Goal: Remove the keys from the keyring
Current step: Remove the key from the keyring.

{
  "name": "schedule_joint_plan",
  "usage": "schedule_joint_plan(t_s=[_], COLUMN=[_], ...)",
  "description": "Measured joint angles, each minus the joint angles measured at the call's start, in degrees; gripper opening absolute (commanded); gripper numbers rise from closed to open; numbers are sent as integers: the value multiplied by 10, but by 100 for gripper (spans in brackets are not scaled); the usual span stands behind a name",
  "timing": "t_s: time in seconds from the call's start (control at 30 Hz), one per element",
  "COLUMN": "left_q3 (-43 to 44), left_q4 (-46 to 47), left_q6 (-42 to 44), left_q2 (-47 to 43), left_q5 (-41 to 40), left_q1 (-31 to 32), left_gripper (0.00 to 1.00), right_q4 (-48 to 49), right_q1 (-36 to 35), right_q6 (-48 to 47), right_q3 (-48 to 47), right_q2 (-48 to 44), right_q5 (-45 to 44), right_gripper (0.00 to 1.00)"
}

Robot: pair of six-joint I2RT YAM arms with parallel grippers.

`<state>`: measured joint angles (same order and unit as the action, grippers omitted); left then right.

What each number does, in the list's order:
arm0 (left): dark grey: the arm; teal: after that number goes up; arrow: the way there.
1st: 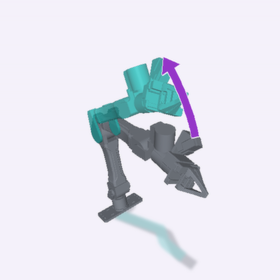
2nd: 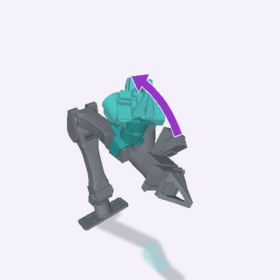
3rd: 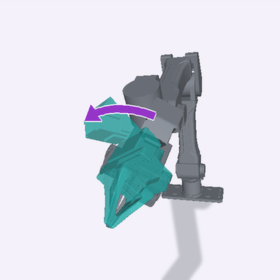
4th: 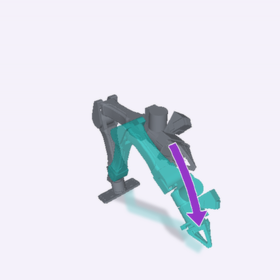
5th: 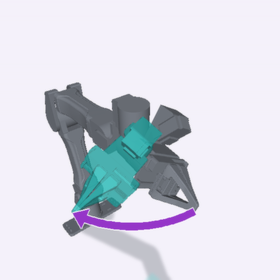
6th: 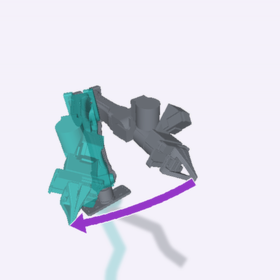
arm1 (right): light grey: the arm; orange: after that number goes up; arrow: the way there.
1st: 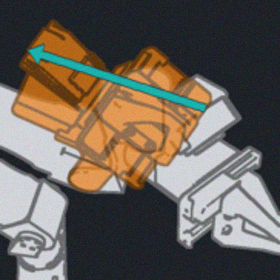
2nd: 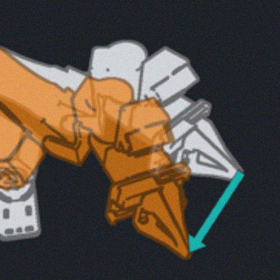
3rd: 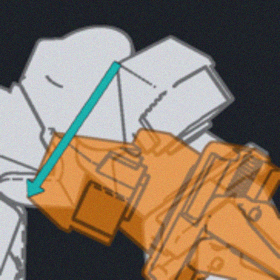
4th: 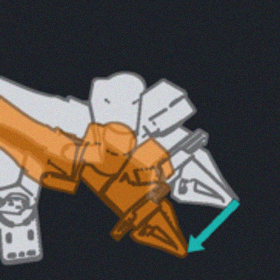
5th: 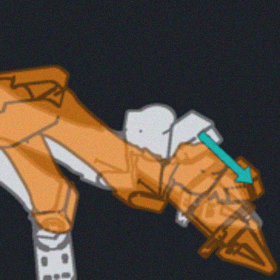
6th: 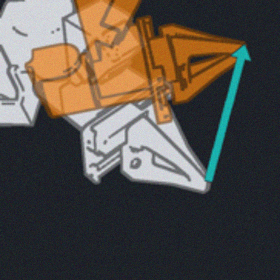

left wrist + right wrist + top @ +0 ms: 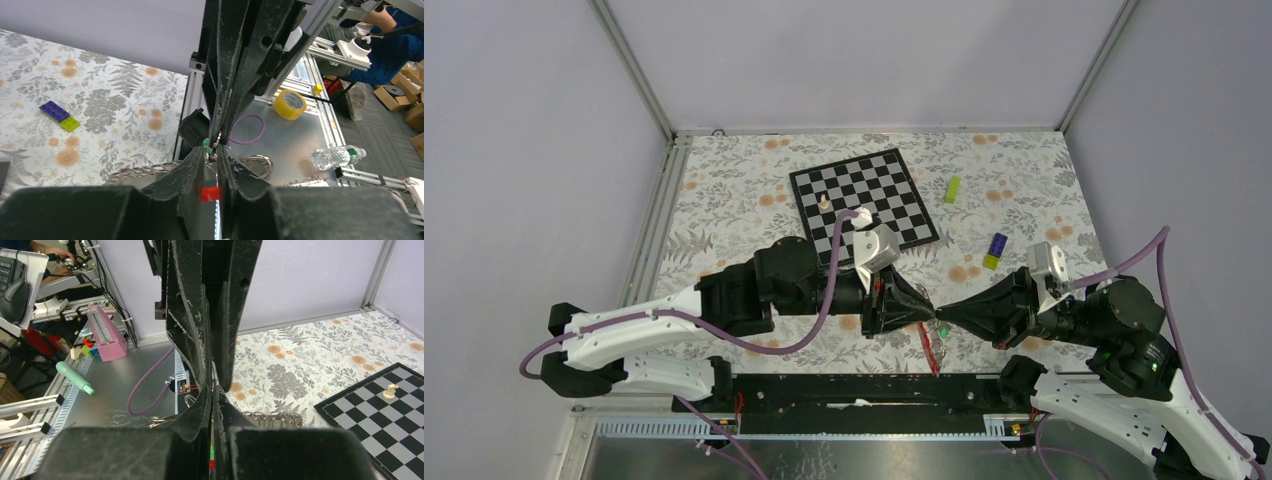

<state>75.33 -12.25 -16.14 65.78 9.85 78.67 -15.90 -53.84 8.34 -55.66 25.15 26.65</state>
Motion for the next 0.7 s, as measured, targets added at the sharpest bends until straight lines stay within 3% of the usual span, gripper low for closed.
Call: schedule_joint_plan(t_s=[0.2, 0.7], left_q3=[-27, -82], left_q4=[33, 83], left_q6=[1, -3], left_q2=[-25, -50], left_q5=[-10, -10], left_q1=[0, 0], left_gripper=[33, 33], right_q4=[-5, 16], right_q1=[0, 0], right_q6=[-11, -27], right_q3=[-6, -7], right_q2=[3, 1], right_q5=[5, 45], right_gripper=[0, 0])
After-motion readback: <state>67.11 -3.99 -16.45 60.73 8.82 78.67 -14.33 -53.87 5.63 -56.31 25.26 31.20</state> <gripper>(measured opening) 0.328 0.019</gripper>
